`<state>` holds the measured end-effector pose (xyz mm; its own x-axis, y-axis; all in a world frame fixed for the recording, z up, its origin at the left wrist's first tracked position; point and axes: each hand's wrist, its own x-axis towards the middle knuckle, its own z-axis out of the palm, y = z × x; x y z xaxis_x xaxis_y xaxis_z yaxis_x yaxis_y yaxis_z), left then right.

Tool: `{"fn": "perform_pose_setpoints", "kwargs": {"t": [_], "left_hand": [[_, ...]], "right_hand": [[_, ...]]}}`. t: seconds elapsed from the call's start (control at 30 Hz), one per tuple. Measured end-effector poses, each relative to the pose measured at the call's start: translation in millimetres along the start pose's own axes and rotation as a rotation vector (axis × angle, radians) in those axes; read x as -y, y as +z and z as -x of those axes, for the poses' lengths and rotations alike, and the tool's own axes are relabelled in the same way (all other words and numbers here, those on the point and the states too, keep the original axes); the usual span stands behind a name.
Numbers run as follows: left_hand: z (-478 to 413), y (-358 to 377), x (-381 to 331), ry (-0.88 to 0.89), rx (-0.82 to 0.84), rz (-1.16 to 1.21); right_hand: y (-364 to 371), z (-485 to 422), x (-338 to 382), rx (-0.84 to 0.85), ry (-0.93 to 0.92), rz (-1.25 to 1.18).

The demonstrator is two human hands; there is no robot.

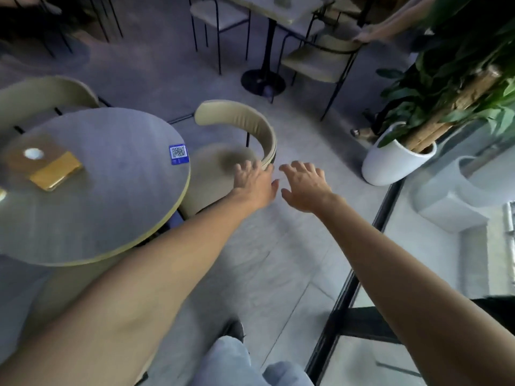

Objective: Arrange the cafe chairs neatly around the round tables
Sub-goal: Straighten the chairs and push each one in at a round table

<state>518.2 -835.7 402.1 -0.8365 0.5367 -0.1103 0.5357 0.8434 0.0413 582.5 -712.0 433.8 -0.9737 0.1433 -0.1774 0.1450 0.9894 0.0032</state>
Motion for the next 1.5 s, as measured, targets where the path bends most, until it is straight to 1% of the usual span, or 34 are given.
{"fn": "perform_pose_setpoints", "kwargs": {"t": [0.13, 0.33, 0.43, 0.53, 0.7, 0.83, 1.0, 1.17, 1.23, 1.33, 1.43, 1.5], "left_hand": [[-68.6, -2.4, -18.3, -0.049, 0.024, 0.023], [-174.5, 6.2, -33.7, -0.201, 0.093, 0.056], [-218.8, 2.7, -37.9, -0.343, 0.102, 0.110], [-258.0, -3.1, -37.3, -0.478, 0.080, 0.150], [-298.2, 5.8, -31.3, -0.664, 0.071, 0.213], [-334.8, 32.9, -15.3, -0.786, 0.131, 0.243], [-374.5, 47.8, -4.7, -0.928, 0.196, 0.281], [-403.6, 57.7, -17.6, -1.073, 0.200, 0.338], [-414.8, 63.5, -25.0, -1.144, 0.215, 0.372], [-436.3, 80.0, -38.7, -1.306, 0.224, 0.463], [-459.0, 100.0, -56.7, -1.507, 0.190, 0.562], [-473.1, 111.0, -67.7, -1.604, 0.181, 0.595]], "right_hand": [[-7.4, -69.3, -53.9, 0.010, -0.050, 0.031], [-5.4, -188.6, -126.8, 0.078, -0.176, 0.103], [-2.0, -242.6, -148.6, 0.148, -0.291, 0.140], [-5.9, -298.4, -161.3, 0.141, -0.431, 0.164], [-12.3, -381.8, -154.8, 0.135, -0.658, 0.210], [-3.9, -443.7, -144.4, 0.144, -0.816, 0.242], [11.4, -501.9, -132.2, 0.217, -0.995, 0.351], [24.4, -550.2, -130.9, 0.219, -1.202, 0.419], [32.0, -570.3, -130.9, 0.243, -1.270, 0.431], [45.8, -601.0, -131.6, 0.232, -1.426, 0.470], [62.3, -624.9, -135.0, 0.302, -1.541, 0.534], [76.3, -641.2, -142.4, 0.302, -1.629, 0.588]]}}
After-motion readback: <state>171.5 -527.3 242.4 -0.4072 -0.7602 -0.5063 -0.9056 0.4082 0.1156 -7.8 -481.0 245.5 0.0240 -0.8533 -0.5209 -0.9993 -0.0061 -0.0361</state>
